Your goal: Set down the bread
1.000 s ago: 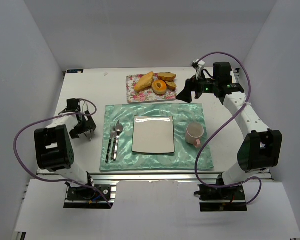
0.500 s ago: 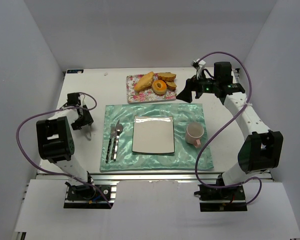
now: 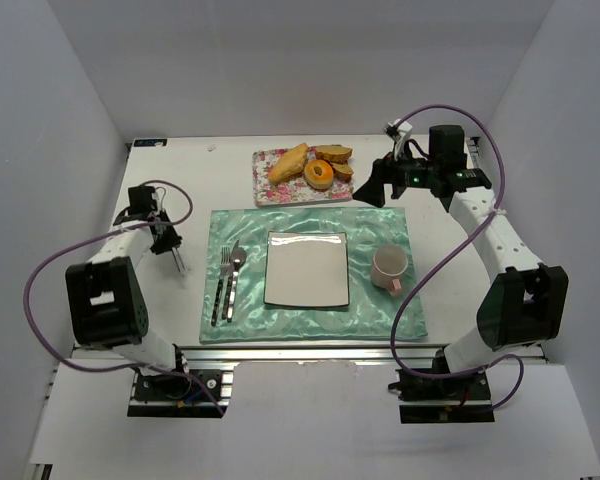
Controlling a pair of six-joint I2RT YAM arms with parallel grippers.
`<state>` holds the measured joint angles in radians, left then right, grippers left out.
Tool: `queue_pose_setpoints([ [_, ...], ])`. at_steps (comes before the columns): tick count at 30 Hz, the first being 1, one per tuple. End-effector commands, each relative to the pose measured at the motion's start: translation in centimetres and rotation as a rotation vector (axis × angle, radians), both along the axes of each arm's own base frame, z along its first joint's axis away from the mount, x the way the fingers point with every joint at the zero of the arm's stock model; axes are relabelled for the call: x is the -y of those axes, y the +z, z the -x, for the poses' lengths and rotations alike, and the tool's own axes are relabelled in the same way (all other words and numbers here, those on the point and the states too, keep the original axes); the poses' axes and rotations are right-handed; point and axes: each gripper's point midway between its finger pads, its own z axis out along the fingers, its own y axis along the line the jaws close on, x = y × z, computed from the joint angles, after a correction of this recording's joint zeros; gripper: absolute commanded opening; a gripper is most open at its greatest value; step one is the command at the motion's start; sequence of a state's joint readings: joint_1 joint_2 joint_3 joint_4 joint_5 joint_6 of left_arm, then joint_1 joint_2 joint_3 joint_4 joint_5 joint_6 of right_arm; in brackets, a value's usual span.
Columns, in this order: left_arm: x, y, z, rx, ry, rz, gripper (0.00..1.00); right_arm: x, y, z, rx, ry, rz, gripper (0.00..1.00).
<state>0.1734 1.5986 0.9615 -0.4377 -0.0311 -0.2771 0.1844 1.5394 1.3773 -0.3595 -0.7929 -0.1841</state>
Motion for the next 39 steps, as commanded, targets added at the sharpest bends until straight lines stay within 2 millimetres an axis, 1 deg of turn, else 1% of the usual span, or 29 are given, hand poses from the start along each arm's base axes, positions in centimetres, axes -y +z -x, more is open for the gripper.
queue_pose_setpoints([
  [1,3.7,7.9,-2.3,0.224,-0.096,0.097,0.31,0.0,1.3,0.5,0.041,0.008,-0.021,0.89],
  [2,4.8,8.7,-2.1,0.227,-0.128,0.127,0.31,0.0,1.3,0.4,0.042,0.007,-0.023,0.89],
  [4,6.6,11.6,-2.7,0.283,-0.181,0.151,0.33,-0.1,1.4,0.5,0.043,0.006,-0.025,0.89],
  [5,7.9,13.0,-2.8,0.304,-0.219,0.172,0.37,0.0,1.4,0.5,0.045,0.004,-0.026,0.89],
  [8,9.8,14.9,-3.1,0.336,-0.277,0.215,0.44,0.1,1.4,0.5,0.042,0.001,-0.029,0.89],
  [9,11.0,15.3,-3.1,0.338,-0.317,0.247,0.45,0.1,1.2,0.4,0.041,-0.001,-0.029,0.89],
  [10,11.5,16.3,-3.6,0.356,-0.336,0.259,0.45,0.2,1.3,0.4,0.04,-0.005,-0.033,0.89],
  [11,12.3,16.1,-3.8,0.345,-0.358,0.277,0.45,0.2,1.3,0.4,0.037,-0.005,-0.036,0.89],
  [12,13.7,17.1,-4.1,0.362,-0.405,0.304,0.45,0.2,1.2,0.4,0.036,-0.004,-0.038,0.89],
  [15,15.8,17.4,-5.0,0.361,-0.47,0.345,0.46,0.4,1.3,0.5,0.039,-0.008,-0.04,0.89],
  [16,16.2,18.4,-5.6,0.384,-0.49,0.347,0.46,0.4,1.4,0.5,0.043,-0.009,-0.039,0.89],
  [18,17.4,18.0,-6.3,0.367,-0.518,0.362,0.47,0.7,1.5,0.6,0.048,-0.013,-0.04,0.89],
  [19,17.9,19.0,-6.8,0.39,-0.54,0.362,0.48,0.8,1.3,0.7,0.043,-0.016,-0.038,0.89],
  [21,18.9,18.2,-7.4,0.357,-0.569,0.364,0.51,0.9,1.3,0.8,0.044,-0.02,-0.039,0.89],
  [22,19.0,18.0,-7.4,0.342,-0.576,0.351,0.52,1.1,1.2,0.8,0.045,-0.023,-0.038,0.89],
  [23,19.6,18.7,-7.8,0.352,-0.593,0.346,0.53,1.1,1.3,0.9,0.045,-0.026,-0.04,0.89],
  [24,19.8,18.5,-8.0,0.343,-0.602,0.343,0.54,1.3,1.2,0.9,0.043,-0.03,-0.041,0.89],
  [25,19.8,17.7,-8.3,0.317,-0.603,0.333,0.54,1.3,1.1,0.9,0.042,-0.031,-0.042,0.89],
  [26,20.4,18.2,-8.6,0.328,-0.618,0.327,0.55,1.4,1.1,0.9,0.042,-0.034,-0.042,0.89],
  [27,20.5,18.1,-8.8,0.322,-0.622,0.316,0.55,1.5,1.1,0.9,0.042,-0.036,-0.044,0.89],
  [29,21.0,17.0,-9.0,0.287,-0.636,0.281,0.56,1.6,1.0,0.9,0.039,-0.038,-0.045,0.89],
  [30,21.1,17.7,-9.5,0.303,-0.655,0.254,0.56,1.6,1.0,0.9,0.039,-0.039,-0.046,0.89],
  [31,21.3,16.7,-9.5,0.269,-0.662,0.233,0.57,1.6,1.0,0.9,0.039,-0.038,-0.048,0.89],
  [32,21.5,16.3,-9.7,0.258,-0.664,0.19,0.58,1.7,0.9,0.8,0.034,-0.04,-0.048,0.89],
  [33,21.7,16.7,-10.1,0.268,-0.67,0.164,0.58,1.7,0.9,0.8,0.035,-0.039,-0.049,0.89],
  [35,22.0,15.5,-10.5,0.236,-0.681,0.1,0.58,1.7,0.9,0.7,0.032,-0.042,-0.051,0.89],
  [36,22.1,15.9,-10.9,0.246,-0.692,0.068,0.59,1.7,1.0,0.7,0.032,-0.04,-0.052,0.89],
  [38,23.0,14.8,-11.0,0.214,-0.714,0.019,0.59,1.7,0.8,0.7,0.027,-0.039,-0.052,0.89],
  [39,22.7,14.6,-11.3,0.207,-0.703,-0.028,0.59,1.7,0.9,0.7,0.03,-0.04,-0.051,0.89],
])
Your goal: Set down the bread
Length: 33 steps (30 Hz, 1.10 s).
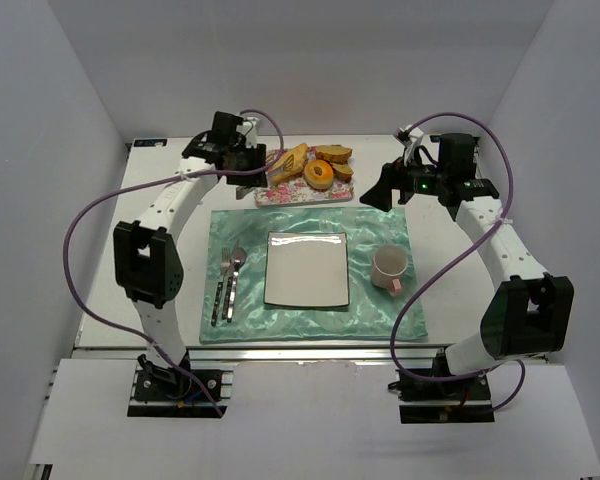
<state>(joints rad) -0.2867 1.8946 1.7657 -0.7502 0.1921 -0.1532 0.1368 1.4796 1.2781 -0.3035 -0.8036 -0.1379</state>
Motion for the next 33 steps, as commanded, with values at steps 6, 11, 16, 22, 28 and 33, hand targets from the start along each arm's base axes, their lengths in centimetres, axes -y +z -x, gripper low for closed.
queue_pose_setpoints([
  [6,0.5,0.3,-1.7,0.11,-0.003,-0.301,0.59,-0.1,1.5,-0.1,0.046,0.015,-0.025,0.89],
  [11,-0.1,0.5,-1.8,0.176,0.012,-0.437,0.58,0.2,1.3,-0.2,0.043,0.012,-0.023,0.89],
  [16,-0.2,0.7,-2.0,0.232,-0.027,-0.479,0.59,0.1,1.2,-0.4,0.033,0.01,-0.028,0.89],
  [22,1.1,-0.7,-0.8,0.201,-0.134,-0.435,0.62,0.2,1.3,-0.7,0.036,0.006,-0.026,0.89],
  [28,1.2,-1.3,0.2,0.204,-0.17,-0.426,0.62,0.3,1.1,-0.9,0.03,0.007,-0.029,0.89],
  [33,1.1,-2.5,-0.4,0.193,-0.161,-0.447,0.61,0.2,1.2,-1.2,0.022,0.006,-0.034,0.89],
])
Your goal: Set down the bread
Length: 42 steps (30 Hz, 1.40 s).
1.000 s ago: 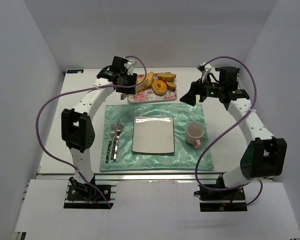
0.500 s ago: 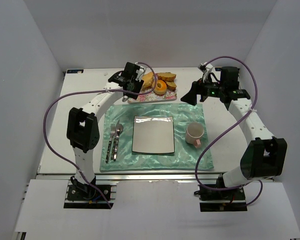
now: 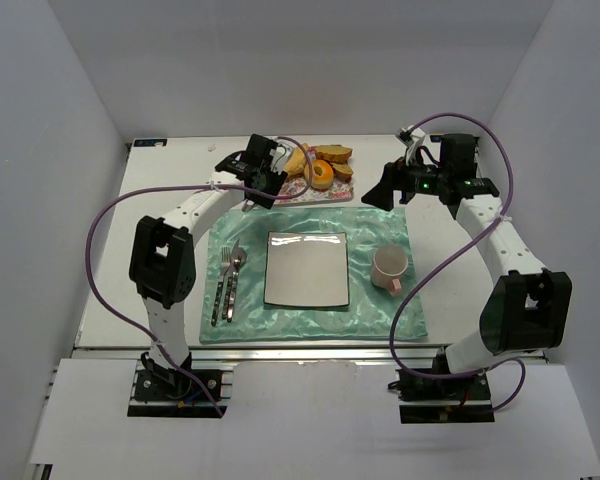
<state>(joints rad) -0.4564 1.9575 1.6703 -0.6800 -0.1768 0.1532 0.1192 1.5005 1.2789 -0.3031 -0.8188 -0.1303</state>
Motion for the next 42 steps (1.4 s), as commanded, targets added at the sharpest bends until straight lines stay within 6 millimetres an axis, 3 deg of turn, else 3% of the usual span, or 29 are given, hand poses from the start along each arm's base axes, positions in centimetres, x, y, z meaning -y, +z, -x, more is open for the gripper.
queue_pose_setpoints([
  [1,0.5,3.1,-1.1,0.095,-0.007,0.033,0.61,-0.3,1.9,-0.8,0.052,0.014,-0.027,0.89],
  [8,-0.1,2.8,-2.8,0.131,0.055,-0.007,0.59,0.0,1.8,-1.0,0.053,0.008,-0.021,0.89],
  [21,1.5,0.9,-4.3,0.108,0.049,0.028,0.59,0.1,2.0,-1.2,0.055,0.005,-0.027,0.89],
  [29,1.5,0.4,-3.9,0.093,0.058,0.029,0.36,0.2,2.0,-1.1,0.056,0.002,-0.031,0.89],
  [33,1.3,1.4,-3.4,0.115,0.072,0.036,0.2,0.3,2.1,-1.0,0.055,0.0,-0.034,0.89],
  [34,1.1,2.5,-3.4,0.139,0.081,0.044,0.09,0.2,2.1,-1.0,0.055,0.001,-0.035,0.89],
  [36,1.0,3.6,-3.3,0.164,0.1,0.062,0.0,0.3,2.1,-0.9,0.055,0.001,-0.036,0.89],
  [42,0.7,8.8,-2.5,0.25,0.127,0.137,0.0,0.3,2.2,-0.7,0.055,0.003,-0.038,0.89],
])
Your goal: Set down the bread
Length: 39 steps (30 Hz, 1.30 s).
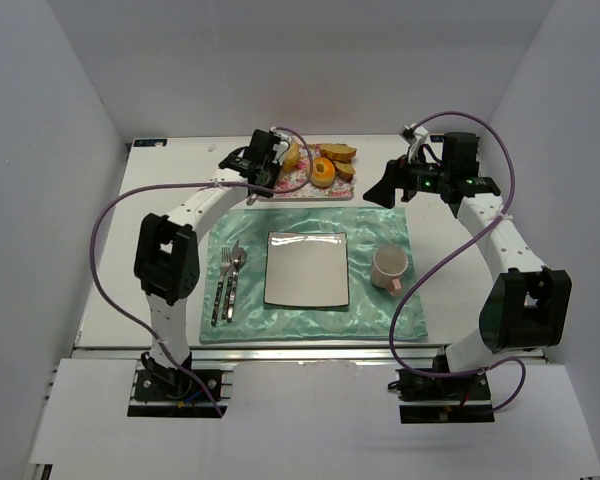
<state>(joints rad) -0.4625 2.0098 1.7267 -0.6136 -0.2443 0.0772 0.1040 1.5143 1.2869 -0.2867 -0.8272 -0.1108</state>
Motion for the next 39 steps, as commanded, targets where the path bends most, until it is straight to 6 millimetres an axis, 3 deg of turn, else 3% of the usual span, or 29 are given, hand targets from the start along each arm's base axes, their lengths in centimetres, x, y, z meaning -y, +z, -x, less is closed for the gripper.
queue_pose_setpoints([
  [1,0.0,8.9,0.2,0.186,0.037,0.109,0.0,-0.1,2.1,-0.1,0.06,0.017,-0.024,0.89],
  [2,0.0,10.2,0.6,0.207,0.04,0.135,0.0,-0.1,2.1,-0.1,0.059,0.018,-0.026,0.89],
  [6,0.2,11.8,2.0,0.21,0.031,0.195,0.0,-0.2,2.3,0.0,0.061,0.019,-0.028,0.89],
  [12,0.5,12.7,5.9,0.169,-0.017,0.294,0.0,-0.1,2.5,0.1,0.068,0.017,-0.024,0.89],
  [15,1.2,11.6,9.1,0.082,-0.078,0.344,0.0,0.0,2.6,0.2,0.07,0.016,-0.021,0.89],
  [16,1.5,11.5,11.2,0.046,-0.111,0.374,0.0,0.0,2.5,0.2,0.07,0.015,-0.02,0.89],
  [25,3.9,10.5,23.4,-0.157,-0.287,0.489,0.0,-0.1,2.5,0.1,0.058,0.016,-0.02,0.89],
  [31,4.9,8.2,29.4,-0.279,-0.336,0.467,0.0,0.0,2.7,0.0,0.062,0.014,-0.017,0.89],
  [35,4.4,6.3,30.8,-0.317,-0.327,0.422,0.0,0.0,2.7,0.1,0.062,0.011,-0.014,0.89],
  [39,3.3,4.3,30.7,-0.322,-0.286,0.354,0.0,0.1,2.8,0.3,0.072,0.008,-0.008,0.89],
])
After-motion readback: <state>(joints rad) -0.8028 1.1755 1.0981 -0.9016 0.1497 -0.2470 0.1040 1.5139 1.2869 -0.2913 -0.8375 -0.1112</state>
